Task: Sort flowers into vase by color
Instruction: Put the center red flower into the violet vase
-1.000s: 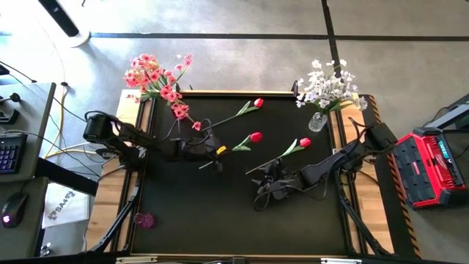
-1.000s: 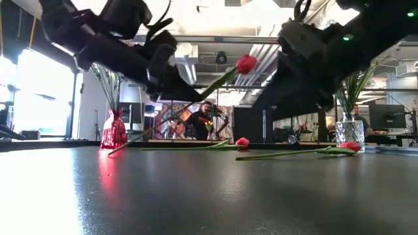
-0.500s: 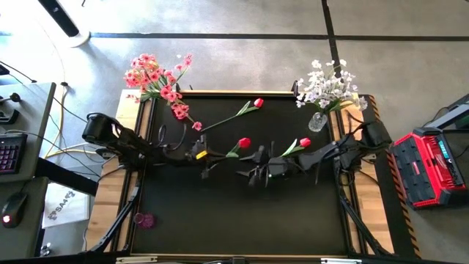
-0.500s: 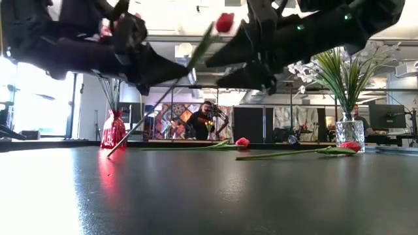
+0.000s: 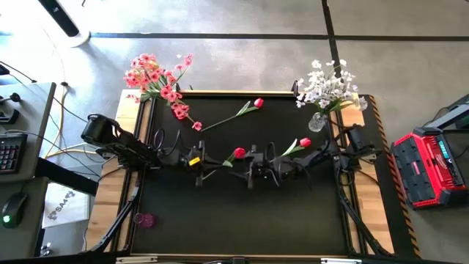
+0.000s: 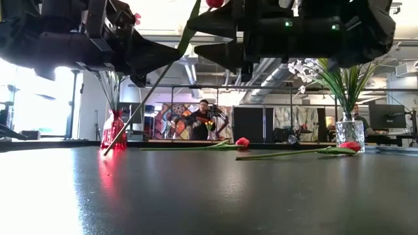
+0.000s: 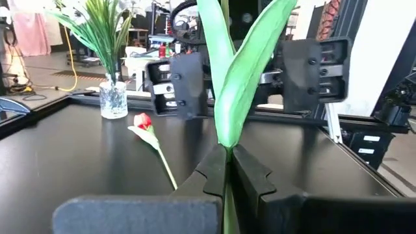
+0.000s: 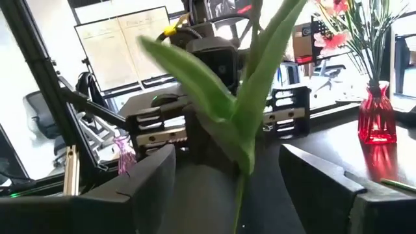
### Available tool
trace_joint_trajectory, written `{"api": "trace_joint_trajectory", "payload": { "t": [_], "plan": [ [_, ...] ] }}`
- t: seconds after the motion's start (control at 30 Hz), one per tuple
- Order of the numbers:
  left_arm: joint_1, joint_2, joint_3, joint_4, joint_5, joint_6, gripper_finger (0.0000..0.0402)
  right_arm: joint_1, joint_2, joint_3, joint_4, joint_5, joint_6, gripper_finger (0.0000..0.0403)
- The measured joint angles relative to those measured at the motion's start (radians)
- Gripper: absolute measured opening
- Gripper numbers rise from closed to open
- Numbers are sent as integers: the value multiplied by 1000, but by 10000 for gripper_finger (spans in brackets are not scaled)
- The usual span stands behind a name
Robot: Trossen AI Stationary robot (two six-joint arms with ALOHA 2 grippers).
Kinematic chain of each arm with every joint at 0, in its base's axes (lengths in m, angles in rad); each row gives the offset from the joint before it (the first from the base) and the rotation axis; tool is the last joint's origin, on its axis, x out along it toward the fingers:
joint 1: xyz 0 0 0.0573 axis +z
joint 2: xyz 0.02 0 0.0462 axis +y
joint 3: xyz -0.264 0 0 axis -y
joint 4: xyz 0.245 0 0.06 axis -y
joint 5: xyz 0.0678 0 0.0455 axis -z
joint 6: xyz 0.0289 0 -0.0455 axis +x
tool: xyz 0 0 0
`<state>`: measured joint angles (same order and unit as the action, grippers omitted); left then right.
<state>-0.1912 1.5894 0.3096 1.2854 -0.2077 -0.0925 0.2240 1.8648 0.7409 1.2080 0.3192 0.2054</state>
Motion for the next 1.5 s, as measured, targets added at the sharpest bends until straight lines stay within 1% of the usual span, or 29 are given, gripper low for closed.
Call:
{"api": "trace_joint_trajectory", "payload": {
  "t": [0.07,0.13,0.23,0.37,0.53,0.57,0.6,0.7,0.87,1.0,1.1,1.23,1.37,1.43,1.5],
  "plan": [
    [-1,0,0,-1,1,-3,0,-11,0,12,-12,-26,4,261],
    [-1,0,0,-3,8,-14,0,-21,0,30,-36,-49,3,251],
    [-1,0,0,-7,8,-34,0,-30,0,67,-107,-71,-4,219],
    [-2,0,1,-8,13,-46,0,-35,0,100,-198,-76,-5,150],
    [-2,0,1,-22,24,-67,1,-35,0,103,-203,-63,-33,36],
    [-2,0,2,-30,24,-87,3,-35,0,103,-207,-63,-43,18],
    [-2,0,2,-40,25,-113,7,-35,0,103,-209,-61,-50,11],
    [-2,-1,3,-82,22,-169,31,-34,2,103,-212,-34,-45,14],
    [-17,0,2,-102,22,-207,97,-34,-3,104,-252,-15,-42,5],
    [-39,0,2,-101,22,-201,150,-30,-40,104,-352,-15,-21,2],
    [-54,0,2,-99,23,-161,179,-26,-77,104,-467,-36,15,2],
    [-54,0,21,-101,23,-122,197,-29,-112,104,-579,-126,79,1],
    [-51,0,74,-116,24,-59,200,-35,-111,136,-719,-226,104,1],
    [-47,0,116,-172,51,-38,200,-35,-106,165,-771,-264,89,1],
    [-38,0,166,-275,99,-36,200,-31,-105,186,-813,-301,62,0]
  ]
}}
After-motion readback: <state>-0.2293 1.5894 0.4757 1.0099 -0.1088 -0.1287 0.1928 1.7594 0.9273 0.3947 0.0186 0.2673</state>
